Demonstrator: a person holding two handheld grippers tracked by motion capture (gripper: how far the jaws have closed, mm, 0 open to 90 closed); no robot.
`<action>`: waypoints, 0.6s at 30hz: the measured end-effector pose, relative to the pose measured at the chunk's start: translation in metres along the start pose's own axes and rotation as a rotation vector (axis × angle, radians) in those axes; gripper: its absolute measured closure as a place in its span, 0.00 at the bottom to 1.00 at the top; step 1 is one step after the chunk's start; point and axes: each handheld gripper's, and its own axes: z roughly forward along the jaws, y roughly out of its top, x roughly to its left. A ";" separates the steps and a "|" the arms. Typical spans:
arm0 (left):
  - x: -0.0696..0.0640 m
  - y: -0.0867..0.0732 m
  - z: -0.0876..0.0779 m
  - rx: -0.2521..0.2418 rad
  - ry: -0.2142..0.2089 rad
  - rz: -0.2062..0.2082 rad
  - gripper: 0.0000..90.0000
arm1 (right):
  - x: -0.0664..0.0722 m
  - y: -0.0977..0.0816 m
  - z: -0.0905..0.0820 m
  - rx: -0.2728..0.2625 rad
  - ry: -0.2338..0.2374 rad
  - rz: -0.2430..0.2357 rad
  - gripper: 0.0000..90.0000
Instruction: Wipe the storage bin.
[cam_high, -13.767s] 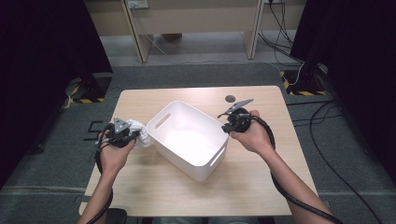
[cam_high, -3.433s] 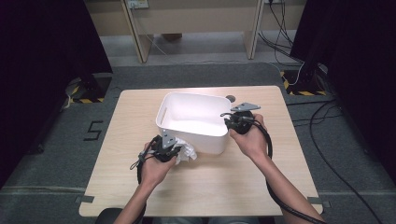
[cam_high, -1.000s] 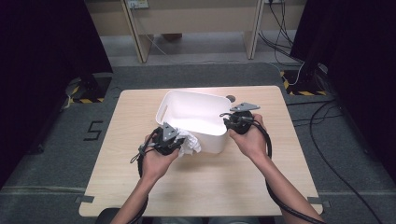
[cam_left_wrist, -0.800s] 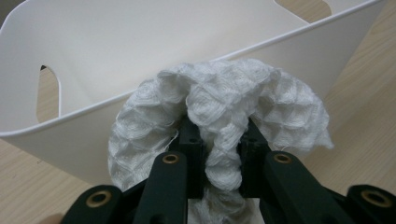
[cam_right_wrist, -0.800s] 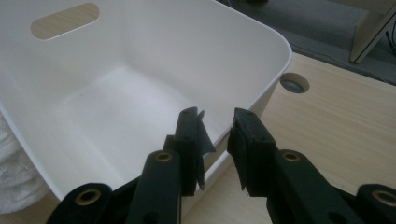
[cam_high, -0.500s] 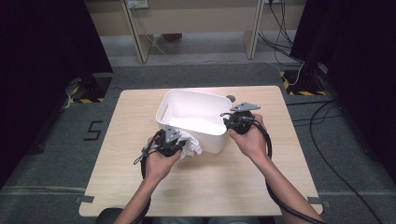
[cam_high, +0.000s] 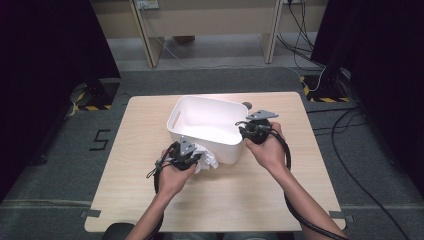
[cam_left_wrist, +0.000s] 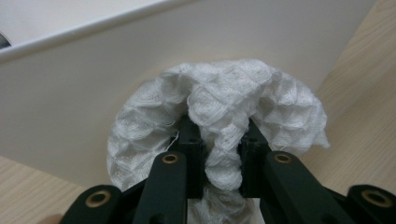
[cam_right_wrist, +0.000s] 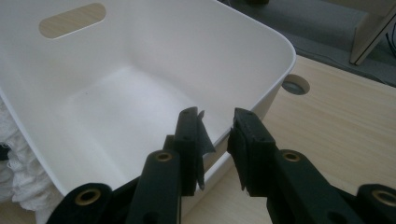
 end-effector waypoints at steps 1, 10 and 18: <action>0.000 -0.001 0.001 0.001 -0.002 -0.003 0.85 | 0.000 0.000 0.000 -0.001 0.001 -0.003 0.81; -0.003 -0.006 0.010 0.019 -0.012 0.004 0.85 | 0.000 0.000 0.000 0.002 0.002 -0.002 0.81; -0.005 -0.011 0.018 0.037 -0.022 -0.003 0.85 | 0.000 0.000 0.000 -0.003 0.000 -0.008 0.81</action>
